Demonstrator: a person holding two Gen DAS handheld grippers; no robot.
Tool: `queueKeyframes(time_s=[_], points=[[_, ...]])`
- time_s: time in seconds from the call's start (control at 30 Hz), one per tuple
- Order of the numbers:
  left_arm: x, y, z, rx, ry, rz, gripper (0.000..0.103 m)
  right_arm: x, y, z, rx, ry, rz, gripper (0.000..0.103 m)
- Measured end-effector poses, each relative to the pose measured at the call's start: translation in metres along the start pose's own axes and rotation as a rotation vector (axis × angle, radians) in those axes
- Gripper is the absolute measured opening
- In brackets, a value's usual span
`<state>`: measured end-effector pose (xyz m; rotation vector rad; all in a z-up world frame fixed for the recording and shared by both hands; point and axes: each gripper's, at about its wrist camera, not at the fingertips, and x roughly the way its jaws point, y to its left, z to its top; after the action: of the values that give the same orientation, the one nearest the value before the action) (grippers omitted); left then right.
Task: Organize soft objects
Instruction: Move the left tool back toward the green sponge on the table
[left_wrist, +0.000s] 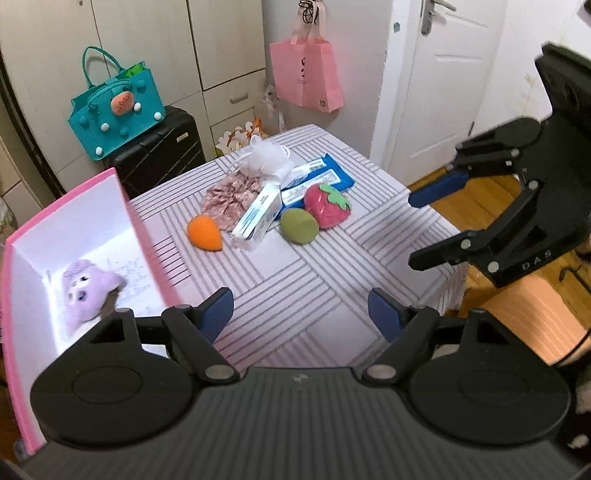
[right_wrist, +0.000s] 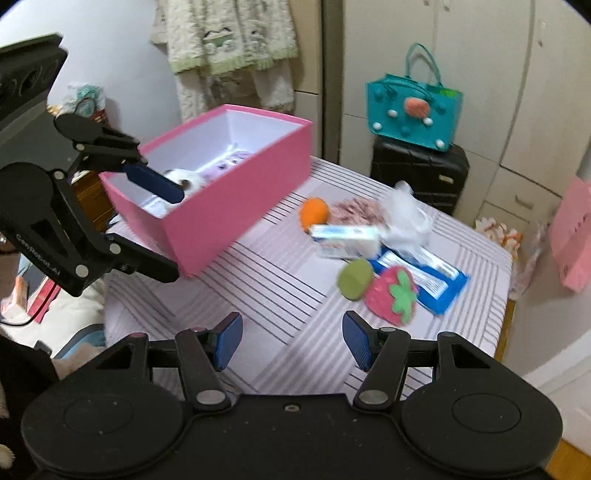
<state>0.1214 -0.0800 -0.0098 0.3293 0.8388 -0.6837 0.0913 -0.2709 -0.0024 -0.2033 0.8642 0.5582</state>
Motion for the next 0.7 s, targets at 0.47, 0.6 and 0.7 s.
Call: queueKeyframes(time_s=[0.47, 0.6, 0.7], points=[[0.073, -0.007, 0.004, -0.146, -0.136, -0.016, 0.079, 0.066, -0.067, -0.051, 0.032, -0.166, -0.179, 0.065], [0.095, -0.006, 0.01, -0.173, -0.15, 0.01, 0.077, 0.091, -0.073, -0.056, -0.007, -0.187, -0.218, 0.065], [0.111, 0.001, 0.012, -0.233, -0.154, 0.011, 0.071, 0.104, -0.077, -0.055, -0.002, -0.184, -0.233, 0.065]])
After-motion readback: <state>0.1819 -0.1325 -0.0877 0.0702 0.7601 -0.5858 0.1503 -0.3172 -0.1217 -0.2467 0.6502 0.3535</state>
